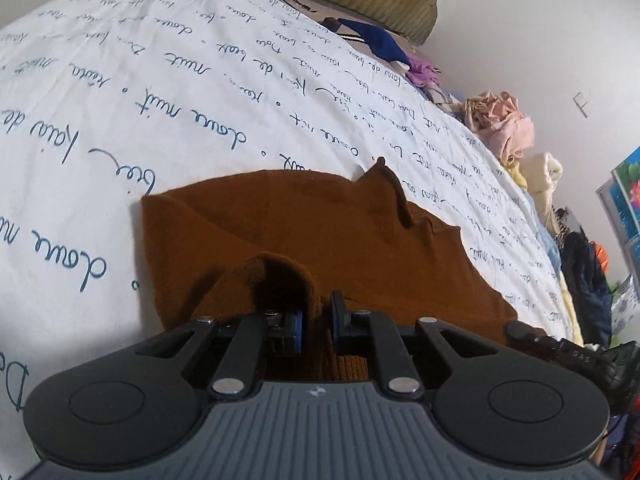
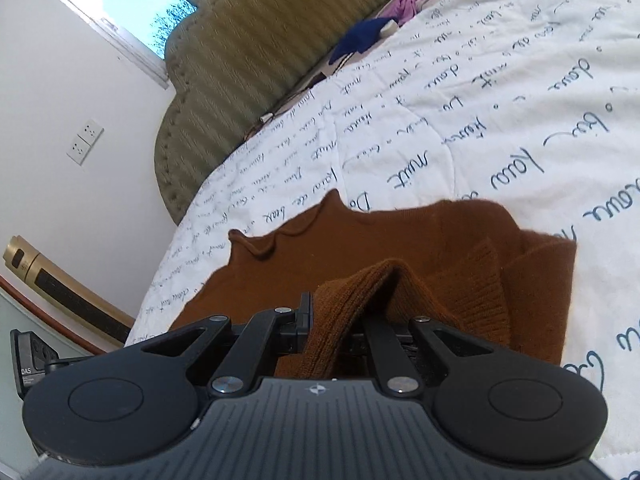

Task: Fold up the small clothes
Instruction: 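Carry the held hem over the sweater body and lower it with both tools, then open both tools to release the hem on the folded sweater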

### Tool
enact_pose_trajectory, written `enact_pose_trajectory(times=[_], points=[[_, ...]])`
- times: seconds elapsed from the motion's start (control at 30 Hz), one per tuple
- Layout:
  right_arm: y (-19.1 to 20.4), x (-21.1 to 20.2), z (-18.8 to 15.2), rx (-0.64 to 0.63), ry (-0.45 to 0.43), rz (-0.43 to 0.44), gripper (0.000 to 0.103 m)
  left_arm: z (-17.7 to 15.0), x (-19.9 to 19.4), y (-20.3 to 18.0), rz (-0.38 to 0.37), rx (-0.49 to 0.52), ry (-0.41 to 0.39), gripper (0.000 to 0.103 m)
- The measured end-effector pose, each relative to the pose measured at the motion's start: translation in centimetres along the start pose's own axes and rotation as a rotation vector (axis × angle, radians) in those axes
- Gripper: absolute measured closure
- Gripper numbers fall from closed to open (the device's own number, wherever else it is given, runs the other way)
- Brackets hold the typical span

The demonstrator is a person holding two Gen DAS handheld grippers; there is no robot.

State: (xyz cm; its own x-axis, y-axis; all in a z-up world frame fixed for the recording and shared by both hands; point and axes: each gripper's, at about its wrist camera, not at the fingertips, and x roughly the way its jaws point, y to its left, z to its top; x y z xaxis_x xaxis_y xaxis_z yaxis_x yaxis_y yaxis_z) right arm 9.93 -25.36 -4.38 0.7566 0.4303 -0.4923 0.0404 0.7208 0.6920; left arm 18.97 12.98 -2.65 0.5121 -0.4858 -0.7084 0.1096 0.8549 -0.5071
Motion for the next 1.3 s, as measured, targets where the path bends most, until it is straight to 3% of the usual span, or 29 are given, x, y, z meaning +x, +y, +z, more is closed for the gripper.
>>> enact_pose_trajectory(times=[0.13, 0.2, 0.3, 0.37, 0.47, 0.57, 0.73, 0.87, 1.1, 1.17, 1.3], points=[[0.0, 0.1, 0.0, -0.009, 0.009, -0.001, 0.091, -0.4, -0.9, 0.3, -0.013, -0.011, -0.017, 0.085], [0.0, 0.1, 0.0, -0.008, 0.012, -0.002, 0.091, -0.8, -1.4, 0.8, -0.026, -0.035, -0.026, 0.067], [-0.3, 0.3, 0.2, -0.004, 0.017, -0.004, 0.090, -1.3, -1.8, 1.1, -0.043, -0.040, -0.034, 0.065], [-0.5, 0.4, 0.1, 0.000, 0.019, -0.007, 0.090, -1.6, -2.0, 1.0, -0.041, -0.033, -0.036, 0.067], [-0.4, 0.4, 0.1, -0.003, 0.018, -0.011, 0.090, -2.0, -2.1, 0.8, -0.029, -0.006, -0.041, 0.097], [-0.2, 0.0, 0.1, -0.014, 0.006, -0.012, 0.090, -2.4, -3.0, 0.3, -0.003, 0.021, -0.075, 0.098], [1.0, -2.0, 0.1, -0.049, -0.019, 0.030, 0.090, -3.4, -6.8, 0.0, -0.085, -0.019, -0.154, 0.098], [1.9, -2.6, 0.9, -0.059, -0.035, 0.048, 0.090, -2.0, -8.2, 0.1, -0.090, -0.055, -0.217, 0.098], [0.7, 0.2, 2.3, 0.047, -0.031, 0.039, 0.090, 2.3, -2.6, 1.5, -0.008, -0.151, -0.170, 0.098], [0.2, 1.4, 2.4, 0.070, -0.021, 0.021, 0.090, 2.8, -1.0, 2.1, 0.042, -0.173, -0.170, 0.098], [-1.2, 2.9, 2.2, 0.143, 0.014, -0.015, 0.087, 3.2, 1.0, 3.5, 0.070, -0.225, -0.131, 0.098]])
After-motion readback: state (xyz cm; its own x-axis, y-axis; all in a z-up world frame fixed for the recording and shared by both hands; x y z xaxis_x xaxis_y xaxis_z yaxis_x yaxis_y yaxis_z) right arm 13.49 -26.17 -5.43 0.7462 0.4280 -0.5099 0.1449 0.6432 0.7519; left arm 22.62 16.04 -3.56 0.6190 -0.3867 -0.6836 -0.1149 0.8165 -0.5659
